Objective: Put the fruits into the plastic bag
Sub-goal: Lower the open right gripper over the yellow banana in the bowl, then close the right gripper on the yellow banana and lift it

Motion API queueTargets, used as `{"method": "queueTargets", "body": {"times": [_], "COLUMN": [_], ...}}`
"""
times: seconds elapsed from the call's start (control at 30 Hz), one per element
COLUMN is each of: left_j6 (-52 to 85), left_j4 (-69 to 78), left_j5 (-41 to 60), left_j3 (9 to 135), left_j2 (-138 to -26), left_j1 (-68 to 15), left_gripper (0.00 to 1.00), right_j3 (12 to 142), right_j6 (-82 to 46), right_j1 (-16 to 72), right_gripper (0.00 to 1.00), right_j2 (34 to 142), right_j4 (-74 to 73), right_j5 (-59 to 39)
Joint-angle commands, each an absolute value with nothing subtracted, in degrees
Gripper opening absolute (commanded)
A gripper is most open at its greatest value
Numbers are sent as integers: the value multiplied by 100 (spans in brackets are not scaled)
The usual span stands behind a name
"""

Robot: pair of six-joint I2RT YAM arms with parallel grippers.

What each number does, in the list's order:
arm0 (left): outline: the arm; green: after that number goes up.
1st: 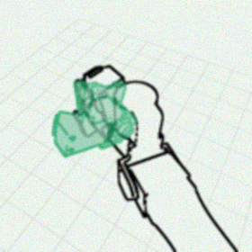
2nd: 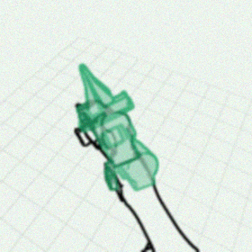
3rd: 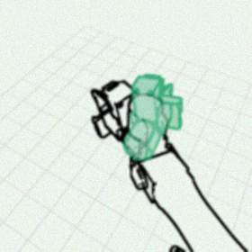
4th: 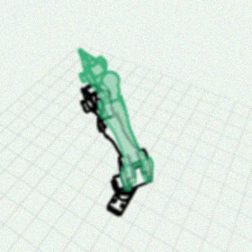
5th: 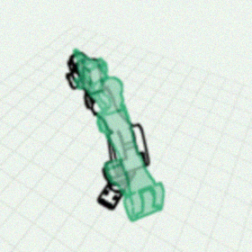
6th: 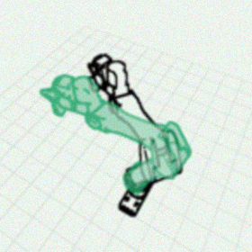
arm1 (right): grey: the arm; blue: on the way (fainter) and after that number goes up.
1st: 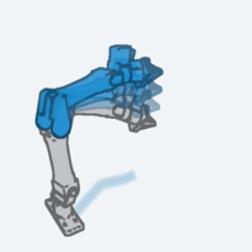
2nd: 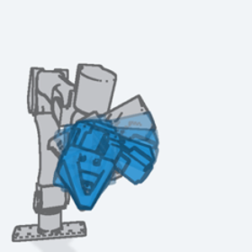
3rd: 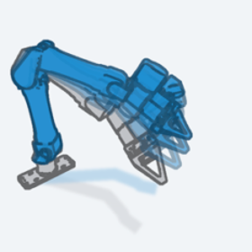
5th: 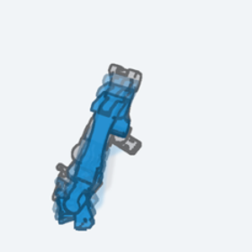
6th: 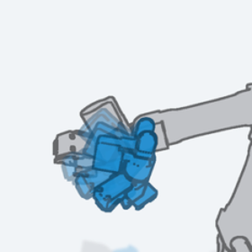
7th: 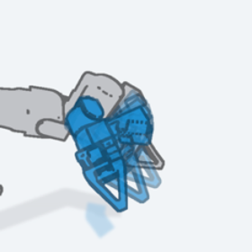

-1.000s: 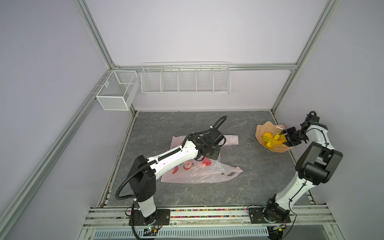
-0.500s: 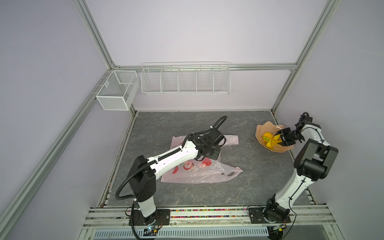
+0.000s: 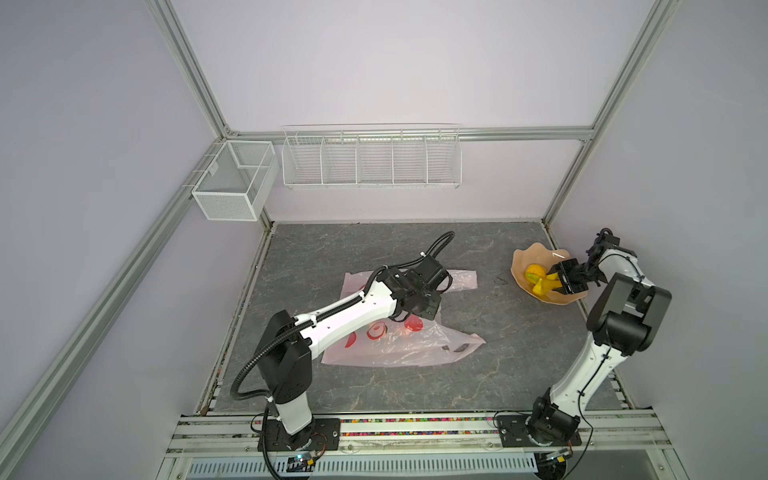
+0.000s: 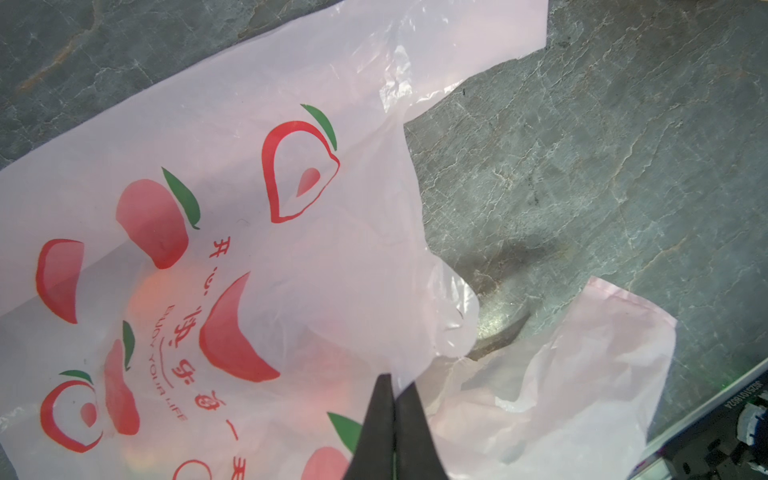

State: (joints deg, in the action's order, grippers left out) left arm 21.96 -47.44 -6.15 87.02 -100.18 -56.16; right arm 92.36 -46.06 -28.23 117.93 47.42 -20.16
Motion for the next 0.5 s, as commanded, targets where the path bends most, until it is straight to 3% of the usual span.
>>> {"method": "queueTargets", "body": {"times": [0.0,0.2,0.47], "left_j6": [2155,2162,2132], "left_j4": [-4790,-4808,-4886], "left_j5": [-665,-686,-703], "left_j3": [8842,8863,8949], "left_j2": [-10073,-10068,-10089], "left_j1": [-5635,-5634,-5634], "left_gripper": [0,0,0], "right_j3": [9334,9334,9369], "right_j6": [-4725,-4839,-4846], "right_j1": [-2778,-2769,-2725], "right_gripper": [55,53,40], "right_j2": [11904,12040,12052], "right_j4": [4720,4661,4650], "right_j5": [-1925,-1869,-1805]}}
